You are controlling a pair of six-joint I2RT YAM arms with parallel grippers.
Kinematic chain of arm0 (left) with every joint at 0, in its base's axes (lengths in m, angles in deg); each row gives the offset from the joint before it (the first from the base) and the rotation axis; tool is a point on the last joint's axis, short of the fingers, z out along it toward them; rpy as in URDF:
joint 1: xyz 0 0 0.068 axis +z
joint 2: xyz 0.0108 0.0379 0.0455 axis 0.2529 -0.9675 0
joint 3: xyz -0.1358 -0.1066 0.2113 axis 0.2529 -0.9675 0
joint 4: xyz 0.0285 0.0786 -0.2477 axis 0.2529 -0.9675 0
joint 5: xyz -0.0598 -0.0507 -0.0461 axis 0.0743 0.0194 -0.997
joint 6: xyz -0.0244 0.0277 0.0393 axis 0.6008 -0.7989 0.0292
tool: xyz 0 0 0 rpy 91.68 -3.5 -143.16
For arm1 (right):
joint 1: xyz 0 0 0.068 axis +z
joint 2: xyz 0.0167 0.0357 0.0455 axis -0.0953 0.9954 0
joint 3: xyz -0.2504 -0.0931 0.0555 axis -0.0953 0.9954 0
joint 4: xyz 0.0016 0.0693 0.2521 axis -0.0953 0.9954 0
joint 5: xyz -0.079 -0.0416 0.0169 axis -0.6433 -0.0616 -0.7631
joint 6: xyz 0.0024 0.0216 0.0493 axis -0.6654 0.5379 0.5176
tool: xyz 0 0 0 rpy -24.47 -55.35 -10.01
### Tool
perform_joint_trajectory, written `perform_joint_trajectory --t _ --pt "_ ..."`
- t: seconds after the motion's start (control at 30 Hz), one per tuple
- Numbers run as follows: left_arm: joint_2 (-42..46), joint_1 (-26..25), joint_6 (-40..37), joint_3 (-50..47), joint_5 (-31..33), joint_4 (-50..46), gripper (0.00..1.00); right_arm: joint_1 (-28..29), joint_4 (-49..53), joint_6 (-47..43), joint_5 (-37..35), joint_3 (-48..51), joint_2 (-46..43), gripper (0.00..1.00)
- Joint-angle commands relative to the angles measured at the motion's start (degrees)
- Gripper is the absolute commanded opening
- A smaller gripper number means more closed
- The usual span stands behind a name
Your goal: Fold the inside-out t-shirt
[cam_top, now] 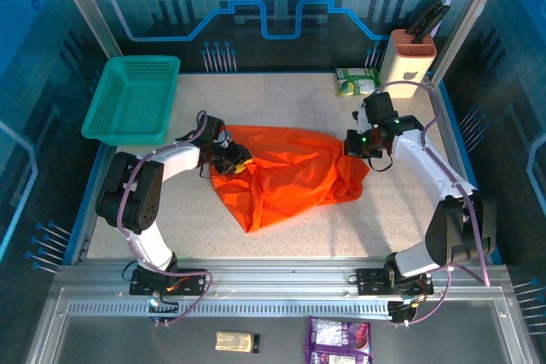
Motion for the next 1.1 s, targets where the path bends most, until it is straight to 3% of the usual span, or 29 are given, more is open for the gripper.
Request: perform_joint_trajectory --t 0.0,0.23,0.43,0.63,0.77,0.9,1.07 --pt "0.63 -0.46 0.35 0.21 0.31 0.81 0.27 0.35 0.34 0.71 -0.12 0.02 -1.61 0.0" --pt "-3.4 -1.99 -1.16 1.76 1.62 -2.08 0.33 0.31 0.07 0.92 0.03 0.31 -1.61 0.0" --pt "-2.02 -2.03 -1.81 0.92 4.44 -1.84 0.19 0.35 0.31 0.75 -0.82 0.2 -2.23 0.0" --pt "1.31 -1.85 -3.47 1.69 7.28 -1.77 0.18 0.31 0.77 0.36 -1.86 0.06 -2.82 0.0" --pt "0.38 -1.75 -4.39 3.69 5.26 -0.12 0.01 0.27 0.82 0.25 -2.1 -0.31 -3.09 0.0" --pt "3.41 -1.51 -6.35 6.8 5.82 -2.37 0.0 0.23 1.77 0.14 -3.06 -1.7 -3.8 0.0" --pt "13.89 1.25 -7.69 10.48 4.74 -3.96 0.0 0.09 2.88 -0.76 -7.87 -5.18 -7.9 0.0"
